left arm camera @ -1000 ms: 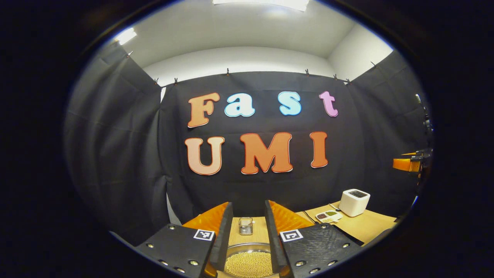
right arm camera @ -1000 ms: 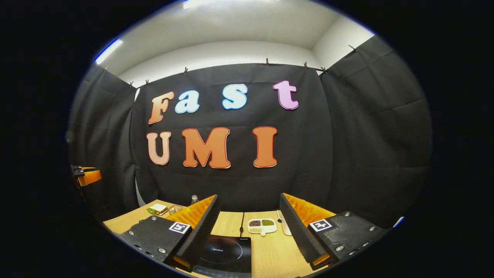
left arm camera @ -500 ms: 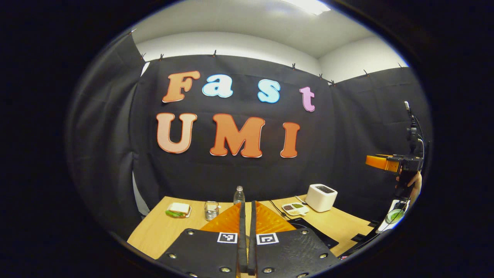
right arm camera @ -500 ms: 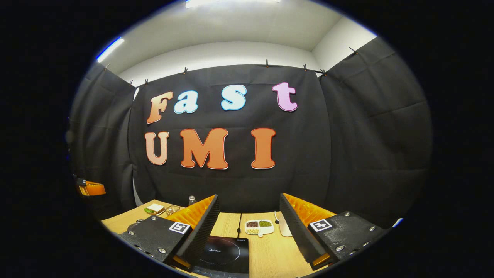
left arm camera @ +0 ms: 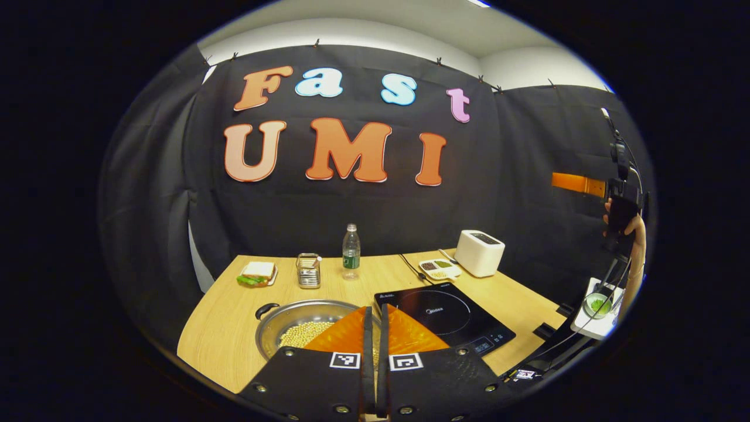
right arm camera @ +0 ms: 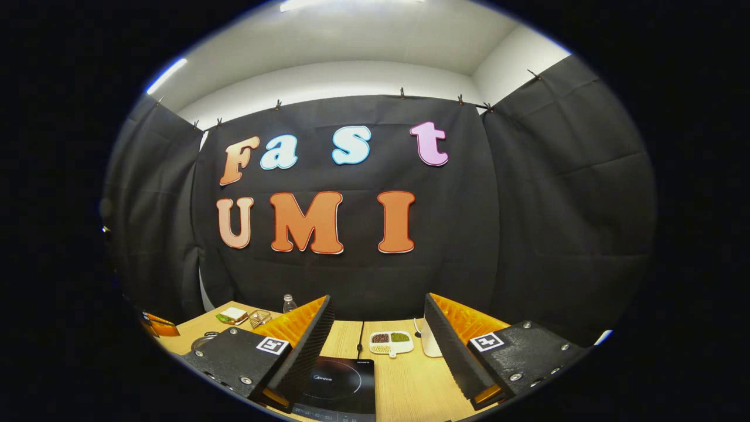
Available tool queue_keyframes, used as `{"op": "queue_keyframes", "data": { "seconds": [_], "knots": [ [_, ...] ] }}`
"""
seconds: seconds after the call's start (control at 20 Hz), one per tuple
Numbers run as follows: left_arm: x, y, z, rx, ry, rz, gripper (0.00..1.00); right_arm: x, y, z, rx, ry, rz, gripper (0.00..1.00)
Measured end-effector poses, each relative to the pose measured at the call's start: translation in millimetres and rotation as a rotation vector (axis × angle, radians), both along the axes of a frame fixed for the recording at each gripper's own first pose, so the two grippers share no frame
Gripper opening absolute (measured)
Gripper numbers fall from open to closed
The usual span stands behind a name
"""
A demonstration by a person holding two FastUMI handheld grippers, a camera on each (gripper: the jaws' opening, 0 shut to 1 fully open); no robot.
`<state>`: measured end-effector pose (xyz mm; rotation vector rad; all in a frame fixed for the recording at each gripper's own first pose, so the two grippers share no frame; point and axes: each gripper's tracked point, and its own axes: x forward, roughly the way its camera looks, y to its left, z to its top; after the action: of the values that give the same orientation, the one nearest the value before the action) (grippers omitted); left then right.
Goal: First push the handle of the pot to place it horizontally, then grasp the pot with both hands and set it on the induction cooktop.
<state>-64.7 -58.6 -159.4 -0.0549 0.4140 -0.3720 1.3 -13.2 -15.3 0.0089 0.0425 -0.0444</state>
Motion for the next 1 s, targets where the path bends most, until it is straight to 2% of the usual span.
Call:
{"op": "queue_keyframes", "data": {
  "seconds": [0.2,0.55,0.85,1.0],
  "knots": [
    [-14,2,-34,0.038,0.067,-0.02,0.03,2,-3,-3,0.007,0.008,-0.009,0.96],
    [-37,-4,-102,0.06,0.214,-0.038,0.03,2,-2,-9,0.0,0.02,-0.011,0.96],
    [-61,-23,-160,0.06,0.357,-0.088,0.03,1,-5,-12,0.002,0.024,-0.018,0.97],
    [-62,-26,-179,0.07,0.388,-0.093,0.02,-1,-11,-7,-0.013,0.006,-0.032,0.96]
  ]
}}
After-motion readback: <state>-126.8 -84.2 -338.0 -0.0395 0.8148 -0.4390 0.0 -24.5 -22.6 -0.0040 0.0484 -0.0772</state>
